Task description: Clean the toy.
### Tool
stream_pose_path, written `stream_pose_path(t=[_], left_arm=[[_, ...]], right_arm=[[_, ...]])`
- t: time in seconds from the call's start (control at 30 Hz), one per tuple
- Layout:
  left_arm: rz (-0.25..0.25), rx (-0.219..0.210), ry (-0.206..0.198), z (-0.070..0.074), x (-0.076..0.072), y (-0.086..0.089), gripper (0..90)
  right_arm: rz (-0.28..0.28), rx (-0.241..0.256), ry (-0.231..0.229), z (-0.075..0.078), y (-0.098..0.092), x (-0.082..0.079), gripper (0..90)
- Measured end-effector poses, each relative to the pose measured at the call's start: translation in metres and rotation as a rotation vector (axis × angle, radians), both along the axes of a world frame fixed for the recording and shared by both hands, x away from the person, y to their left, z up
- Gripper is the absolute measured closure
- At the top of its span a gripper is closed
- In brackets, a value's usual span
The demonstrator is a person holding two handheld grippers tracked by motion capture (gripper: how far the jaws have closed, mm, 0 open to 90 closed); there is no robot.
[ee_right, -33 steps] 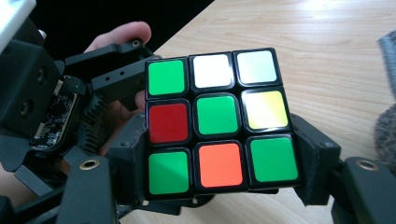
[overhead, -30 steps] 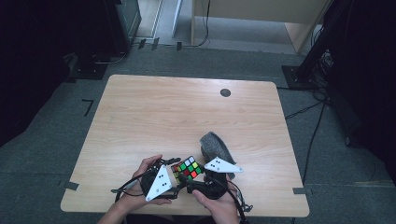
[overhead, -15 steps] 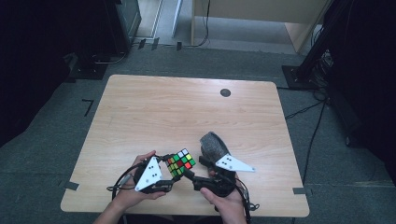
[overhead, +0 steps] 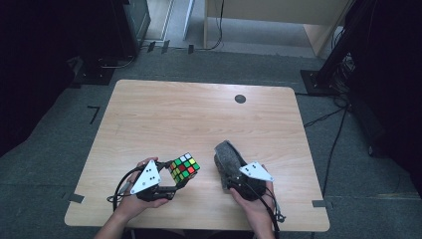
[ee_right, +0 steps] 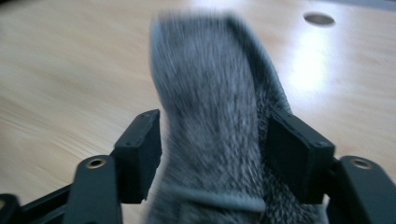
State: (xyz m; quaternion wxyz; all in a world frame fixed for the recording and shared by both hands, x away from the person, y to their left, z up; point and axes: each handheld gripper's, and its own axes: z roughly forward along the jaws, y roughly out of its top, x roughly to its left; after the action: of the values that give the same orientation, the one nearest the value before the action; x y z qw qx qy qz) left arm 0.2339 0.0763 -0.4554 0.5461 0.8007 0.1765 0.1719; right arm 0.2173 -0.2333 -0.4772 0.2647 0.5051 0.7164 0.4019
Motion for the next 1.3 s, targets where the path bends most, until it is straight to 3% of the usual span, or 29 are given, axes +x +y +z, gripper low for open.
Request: stream_pose_path(t=[0.17, 0.23, 0.3, 0.4, 0.43, 0.47, 0.53, 0.57, 0.6, 0.67, 0.77, 0.87, 0.93, 1.0, 1.1, 1.13, 1.17, 1.23, 1.3], left_arm=[[0.006, -0.007, 0.002, 0.0, 0.001, 0.001, 33.6], [0.011, 0.001, -0.003, 0.0, 0.0, 0.001, 33.6], [0.016, 0.009, -0.004, 0.0, 0.0, 0.001, 33.7], [0.013, 0.006, 0.008, 0.0, 0.001, 0.002, 33.7], [0.012, 0.002, 0.012, 0.0, 0.001, 0.002, 33.6], [0.013, 0.002, 0.012, 0.0, 0.001, 0.003, 33.6], [0.018, -0.002, 0.012, 0.001, 0.001, 0.003, 33.6], [0.018, -0.004, 0.012, 0.001, 0.002, 0.004, 33.6], [0.019, -0.004, 0.012, 0.002, 0.002, 0.004, 33.6], [0.025, -0.007, 0.015, 0.002, 0.002, 0.005, 33.6], [0.027, -0.004, 0.014, 0.002, 0.003, 0.006, 33.6], [0.037, 0.002, 0.007, 0.002, 0.003, 0.006, 33.6], [0.035, 0.001, 0.007, 0.001, 0.003, 0.007, 33.6], [0.037, 0.001, 0.005, 0.001, 0.003, 0.007, 33.6], [0.039, -0.004, 0.001, 0.002, 0.003, 0.008, 33.6], [0.039, -0.005, 0.0, 0.003, 0.003, 0.008, 33.6], [0.04, -0.005, 0.0, 0.003, 0.003, 0.008, 33.6], [0.042, -0.007, 0.0, 0.003, 0.003, 0.008, 33.6], [0.042, -0.008, 0.002, 0.002, 0.003, 0.009, 33.6]], right_arm=[[-0.027, -0.02, 0.077, -0.022, -0.01, 0.01, 50.4], [-0.058, -0.013, 0.099, -0.025, -0.017, 0.011, 62.1], [-0.063, 0.068, 0.093, -0.021, -0.028, 0.01, 73.3], [-0.049, 0.232, 0.055, -0.009, -0.041, 0.006, 77.2], [-0.003, 0.342, 0.032, -0.005, -0.046, 0.005, 77.2], [0.041, 0.422, 0.022, -0.001, -0.048, 0.004, 77.1], [0.12, 0.501, 0.035, 0.002, -0.049, 0.004, 75.4], [0.139, 0.483, 0.048, 0.002, -0.047, 0.005, 72.0], [0.113, 0.419, 0.058, 0.002, -0.045, 0.005, 65.8], [-0.003, 0.255, 0.054, -0.002, -0.042, 0.007, 48.7], [-0.106, 0.116, 0.036, -0.006, -0.044, 0.008, 39.6], [-0.189, 0.052, -0.045, 0.004, -0.046, 0.002, 37.9], [-0.209, 0.02, -0.099, 0.011, -0.045, -0.001, 36.4], [-0.211, 0.017, -0.127, 0.017, -0.044, -0.003, 39.8], [-0.178, 0.045, -0.107, 0.014, -0.047, -0.004, 62.7], [-0.127, 0.06, -0.095, 0.011, -0.046, -0.004, 66.8], [-0.079, 0.082, -0.093, 0.011, -0.045, -0.004, 67.2], [0.07, 0.146, -0.092, 0.013, -0.038, -0.005, 60.9], [0.125, 0.188, -0.107, 0.019, -0.033, -0.006, 52.9]])
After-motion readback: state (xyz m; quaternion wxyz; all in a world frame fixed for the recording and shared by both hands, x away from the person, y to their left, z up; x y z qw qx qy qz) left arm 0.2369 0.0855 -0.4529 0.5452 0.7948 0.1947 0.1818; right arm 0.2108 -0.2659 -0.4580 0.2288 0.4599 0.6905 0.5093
